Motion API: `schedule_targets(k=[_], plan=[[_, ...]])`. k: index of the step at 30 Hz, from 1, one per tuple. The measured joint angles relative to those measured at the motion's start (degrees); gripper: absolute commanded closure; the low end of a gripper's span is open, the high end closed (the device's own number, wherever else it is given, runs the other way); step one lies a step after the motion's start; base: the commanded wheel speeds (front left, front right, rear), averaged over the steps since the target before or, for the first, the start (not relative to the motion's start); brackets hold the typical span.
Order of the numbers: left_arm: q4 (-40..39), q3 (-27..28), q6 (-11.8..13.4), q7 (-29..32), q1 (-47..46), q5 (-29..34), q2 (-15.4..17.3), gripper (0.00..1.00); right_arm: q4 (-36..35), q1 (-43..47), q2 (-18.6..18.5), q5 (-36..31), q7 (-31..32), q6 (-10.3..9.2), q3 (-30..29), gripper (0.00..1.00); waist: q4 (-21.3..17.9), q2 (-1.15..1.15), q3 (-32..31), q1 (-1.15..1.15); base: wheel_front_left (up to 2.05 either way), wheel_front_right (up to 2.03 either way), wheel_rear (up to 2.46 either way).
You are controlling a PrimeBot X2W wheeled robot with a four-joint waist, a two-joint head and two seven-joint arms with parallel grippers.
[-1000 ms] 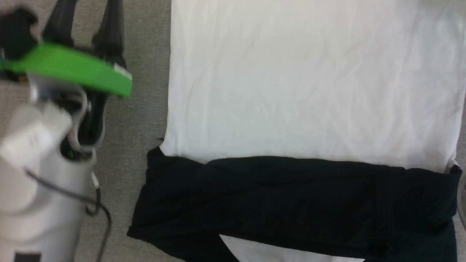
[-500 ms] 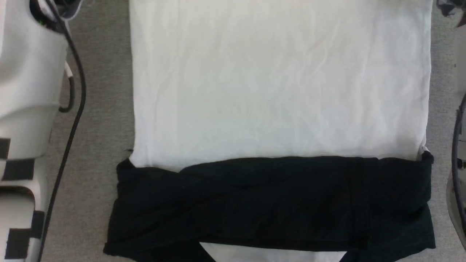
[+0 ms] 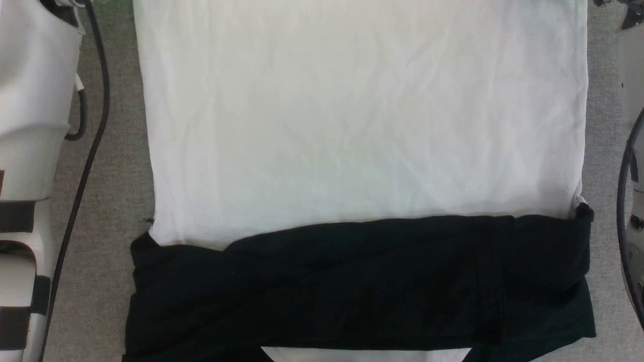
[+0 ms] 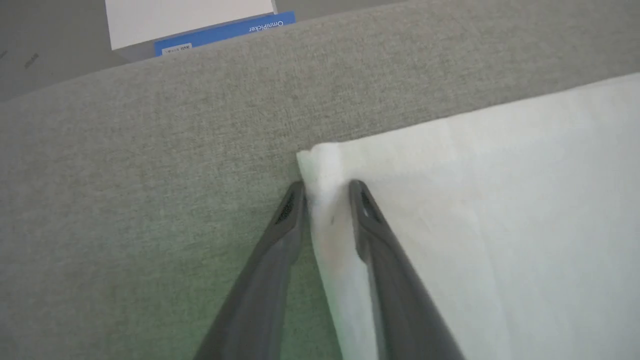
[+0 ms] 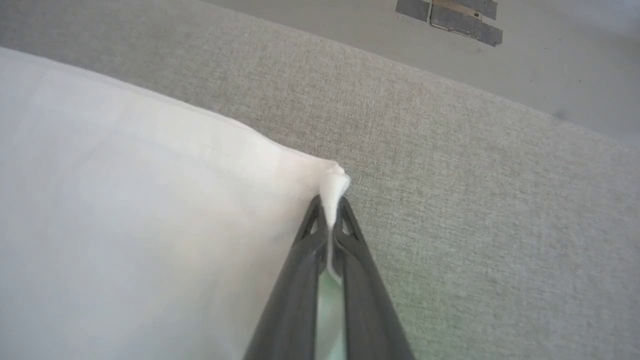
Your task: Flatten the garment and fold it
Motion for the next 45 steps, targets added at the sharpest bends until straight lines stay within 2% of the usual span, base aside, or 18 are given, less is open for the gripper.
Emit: schedule_targets(k=[3, 8, 13, 19, 24, 29, 33, 38, 45], plan=[[-0.6, 0.9, 0.2, -2.0, 0.1, -0.2, -0.1, 1.00, -0.1, -0.3, -0.4, 0.3, -0.6, 0.00, 0.2, 1.00, 0.2, 0.00, 0.3, 0.00, 0.00, 0.00, 0.00], [-0.6, 2.8, 2.1, -10.2, 0.3, -0.1, -0.4, 1.00, -0.2, -0.9, -0.7, 0.4, -3.5, 0.00, -0.5, 1.00, 0.6, 0.00, 0.3, 0.00, 0.00, 0.00, 0.00], [-0.2, 4.3, 3.4, -19.1, -0.6, 1.6, -0.2, 1.00, -0.1, -3.0, 0.0, 0.2, -9.8, 0.01, -2.9, 1.00, 0.9, 0.00, -0.2, 0.00, 0.00, 0.00, 0.00], [0.8, 5.6, 3.2, -30.3, -4.3, 3.7, 0.0, 1.00, 0.6, -6.8, 0.9, -2.0, -18.5, 0.02, -6.0, 1.00, 1.2, 0.00, -0.8, 0.00, 0.00, 0.00, 0.00], [3.4, 5.9, 0.4, -37.2, -4.6, 3.2, -0.9, 1.00, 3.4, -7.5, 2.0, -3.0, -23.4, 0.01, -7.7, 1.00, 1.5, 0.00, -2.1, 0.00, 0.00, 0.00, 0.00], [4.7, 5.7, -3.9, -42.3, -1.4, 1.0, -1.7, 1.00, 4.7, -5.3, 1.5, -0.5, -25.6, 0.01, -4.6, 1.00, 2.0, 0.00, -5.0, 0.00, 0.00, 0.00, 0.00], [5.7, 5.4, -5.5, -45.2, 5.2, -0.5, -2.6, 1.00, 4.1, 0.7, -0.3, 3.9, -26.7, 0.01, -2.2, 1.00, 2.5, 0.00, -8.4, 0.00, 0.00, 0.00, 0.00], [4.9, 4.9, -7.5, -48.7, 13.0, -2.3, -2.9, 1.00, 0.0, 9.2, -1.7, 10.6, -26.8, 0.01, -0.3, 1.00, 3.3, 0.00, -13.8, 0.00, 0.00, 0.00, 0.00], [-1.2, 4.5, -8.1, -49.4, 26.2, -5.2, -2.4, 1.00, -8.0, 24.7, -3.3, 18.6, -25.1, 0.01, 0.2, 1.00, 3.9, 0.00, -22.2, 0.00, 0.00, 0.00, 0.00]])
